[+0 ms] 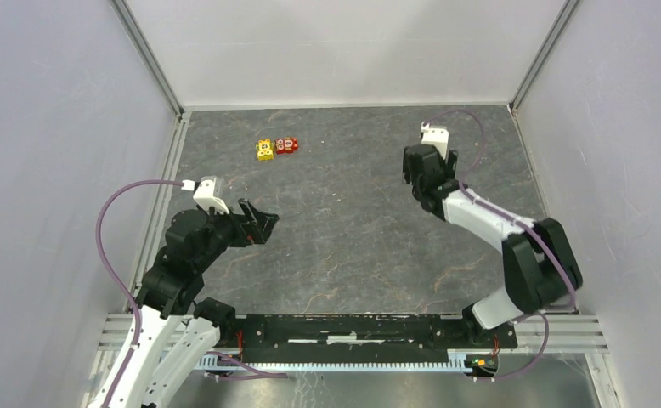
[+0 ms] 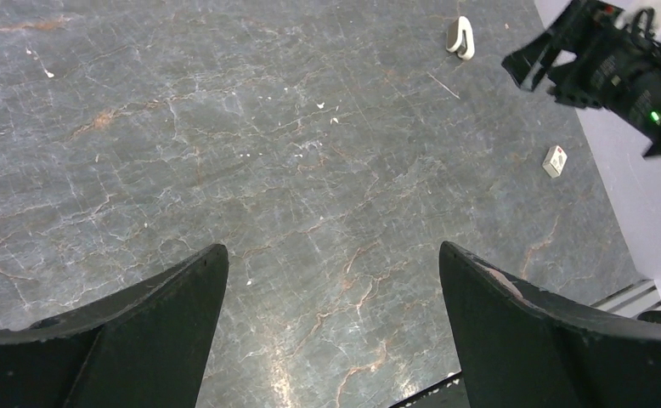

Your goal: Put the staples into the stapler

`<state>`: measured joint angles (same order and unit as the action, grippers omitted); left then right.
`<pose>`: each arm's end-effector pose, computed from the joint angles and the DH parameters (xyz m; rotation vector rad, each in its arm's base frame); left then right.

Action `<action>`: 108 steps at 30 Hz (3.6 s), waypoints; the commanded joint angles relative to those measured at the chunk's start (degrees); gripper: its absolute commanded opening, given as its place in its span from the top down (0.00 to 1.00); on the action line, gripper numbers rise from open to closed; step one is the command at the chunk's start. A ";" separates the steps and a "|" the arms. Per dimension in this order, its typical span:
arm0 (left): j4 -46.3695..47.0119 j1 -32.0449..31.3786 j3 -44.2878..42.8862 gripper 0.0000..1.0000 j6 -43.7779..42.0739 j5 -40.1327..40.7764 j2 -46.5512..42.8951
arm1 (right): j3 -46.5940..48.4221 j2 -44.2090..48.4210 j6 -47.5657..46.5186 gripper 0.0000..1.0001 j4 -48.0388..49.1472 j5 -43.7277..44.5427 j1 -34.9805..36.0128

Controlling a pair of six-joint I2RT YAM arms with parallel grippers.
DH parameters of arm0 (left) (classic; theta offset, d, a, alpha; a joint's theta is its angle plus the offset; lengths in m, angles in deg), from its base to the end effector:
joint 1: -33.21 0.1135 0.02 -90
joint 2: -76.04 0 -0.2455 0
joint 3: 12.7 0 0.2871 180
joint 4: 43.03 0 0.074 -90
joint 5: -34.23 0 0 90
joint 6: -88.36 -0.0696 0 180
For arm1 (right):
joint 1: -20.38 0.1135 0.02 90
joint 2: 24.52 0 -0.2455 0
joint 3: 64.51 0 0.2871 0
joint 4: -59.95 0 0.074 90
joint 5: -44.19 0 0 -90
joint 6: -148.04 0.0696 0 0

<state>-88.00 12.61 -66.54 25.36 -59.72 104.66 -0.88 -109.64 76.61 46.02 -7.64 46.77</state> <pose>0.1848 -0.0746 0.3050 -0.0621 1.9638 -0.6196 0.3516 0.1264 0.1783 0.2221 2.0409 -0.2474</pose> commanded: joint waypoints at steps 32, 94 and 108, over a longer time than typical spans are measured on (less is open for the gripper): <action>0.43 0.32 0.12 0.01 -2.23 1.50 0.26 | 23.58 -33.30 -2.02 0.32 5.41 -15.28 -14.66; 35.78 -2.46 13.45 0.17 33.52 -24.70 21.21 | -12.91 15.83 5.87 0.58 24.54 -22.89 39.01; 40.59 -2.93 16.17 0.39 35.69 -26.37 22.55 | -10.88 12.49 5.99 0.58 23.43 -21.83 39.78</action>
<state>-52.53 9.96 -51.31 57.45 -83.61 127.30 -14.67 -96.09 82.29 67.26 -30.64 86.14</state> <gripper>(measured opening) 0.653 0.421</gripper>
